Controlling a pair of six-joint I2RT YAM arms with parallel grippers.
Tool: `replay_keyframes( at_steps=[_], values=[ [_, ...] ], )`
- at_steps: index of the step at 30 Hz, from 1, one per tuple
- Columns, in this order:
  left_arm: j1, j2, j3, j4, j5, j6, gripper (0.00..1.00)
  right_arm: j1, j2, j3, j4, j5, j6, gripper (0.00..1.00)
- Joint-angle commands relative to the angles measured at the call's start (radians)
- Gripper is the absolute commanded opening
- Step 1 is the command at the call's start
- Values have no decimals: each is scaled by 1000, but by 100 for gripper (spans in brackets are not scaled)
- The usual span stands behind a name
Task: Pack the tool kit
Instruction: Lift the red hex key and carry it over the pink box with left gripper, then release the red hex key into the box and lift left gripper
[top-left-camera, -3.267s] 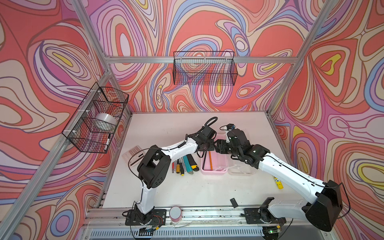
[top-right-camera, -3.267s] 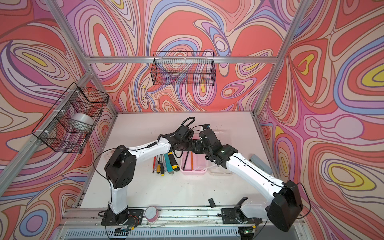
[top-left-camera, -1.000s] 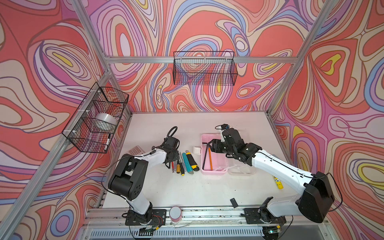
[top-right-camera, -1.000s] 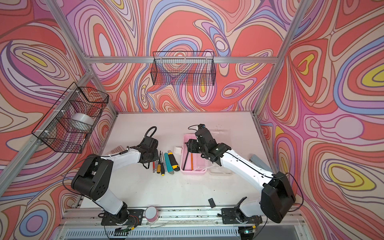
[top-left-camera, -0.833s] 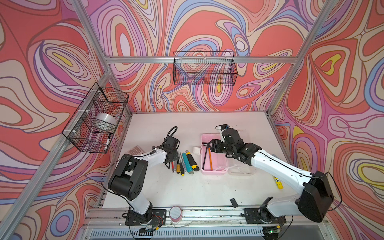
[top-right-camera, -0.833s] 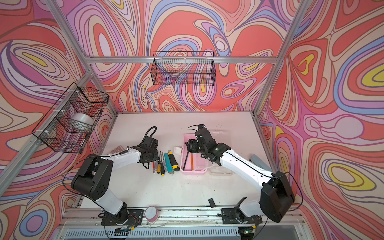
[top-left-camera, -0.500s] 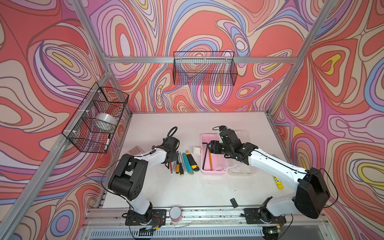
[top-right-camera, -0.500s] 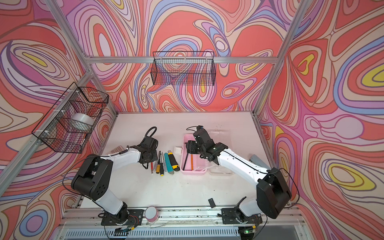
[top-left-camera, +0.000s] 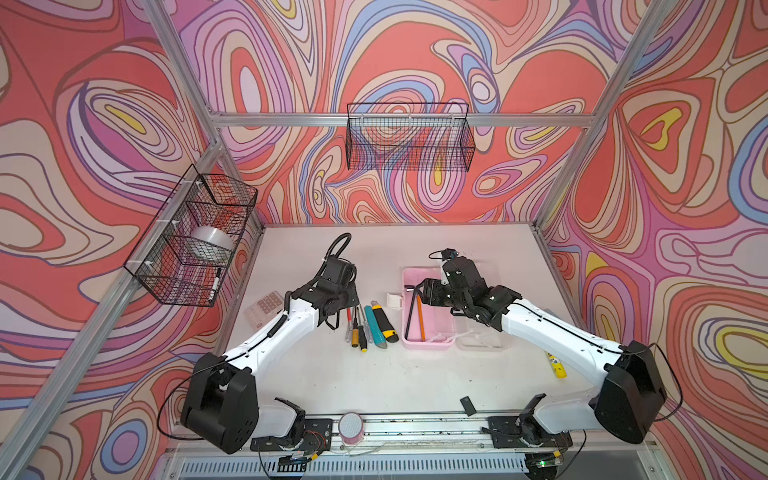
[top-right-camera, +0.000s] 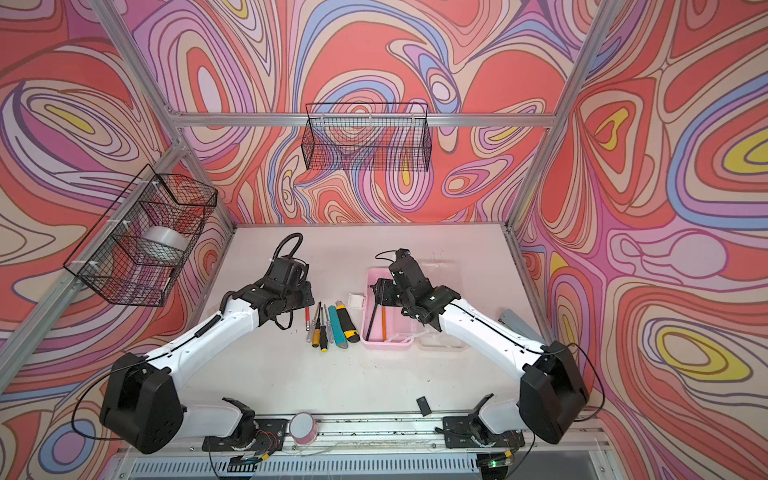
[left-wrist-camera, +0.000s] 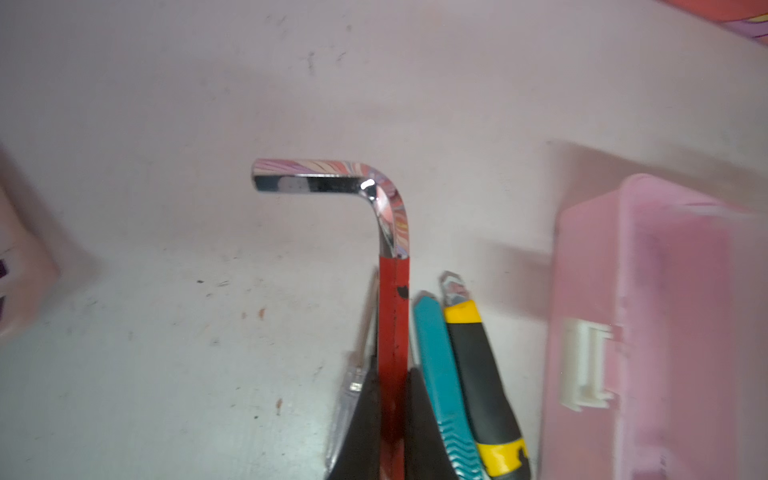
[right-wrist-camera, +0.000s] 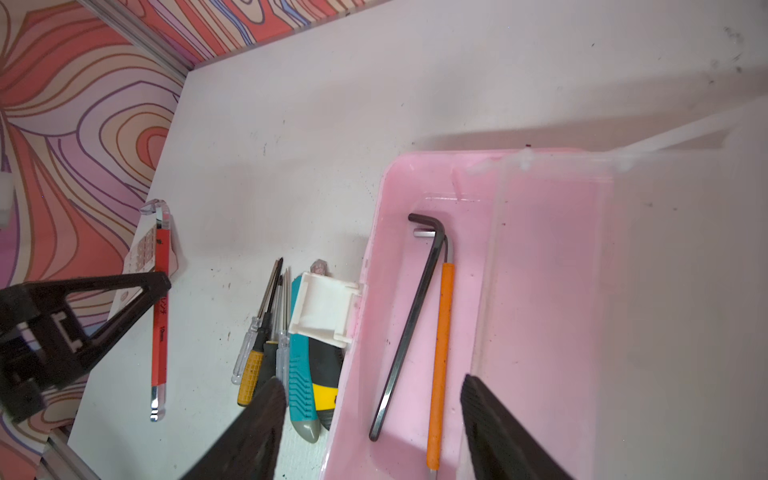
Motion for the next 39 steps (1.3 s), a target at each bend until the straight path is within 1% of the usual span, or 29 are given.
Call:
replay_keyframes(
  at_steps=[1, 4, 8, 12, 19, 27, 35, 39],
  values=[
    [-84, -24, 47, 64, 78, -89, 0, -13, -53, 29, -56, 89, 3, 70],
    [-165, 29, 120, 99, 99, -127, 0, -25, -78, 48, -114, 134, -16, 70],
    [-265, 169, 246, 116, 106, -125, 0, -56, -134, 31, -134, 150, -27, 71],
    [-313, 309, 329, 139, 117, -131, 0, -81, -188, 3, -134, 148, -25, 71],
    [-324, 477, 420, 134, 119, -134, 0, -89, -235, -31, -144, 152, -27, 71],
    [-324, 631, 512, 75, 115, -149, 0, -90, -220, -65, -116, 133, -16, 71],
    [-324, 736, 585, 39, 116, -149, 0, -90, -196, -74, -100, 121, -15, 71],
    [-322, 763, 597, 28, 114, -154, 0, -90, -196, -76, -94, 116, -13, 71]
  ],
)
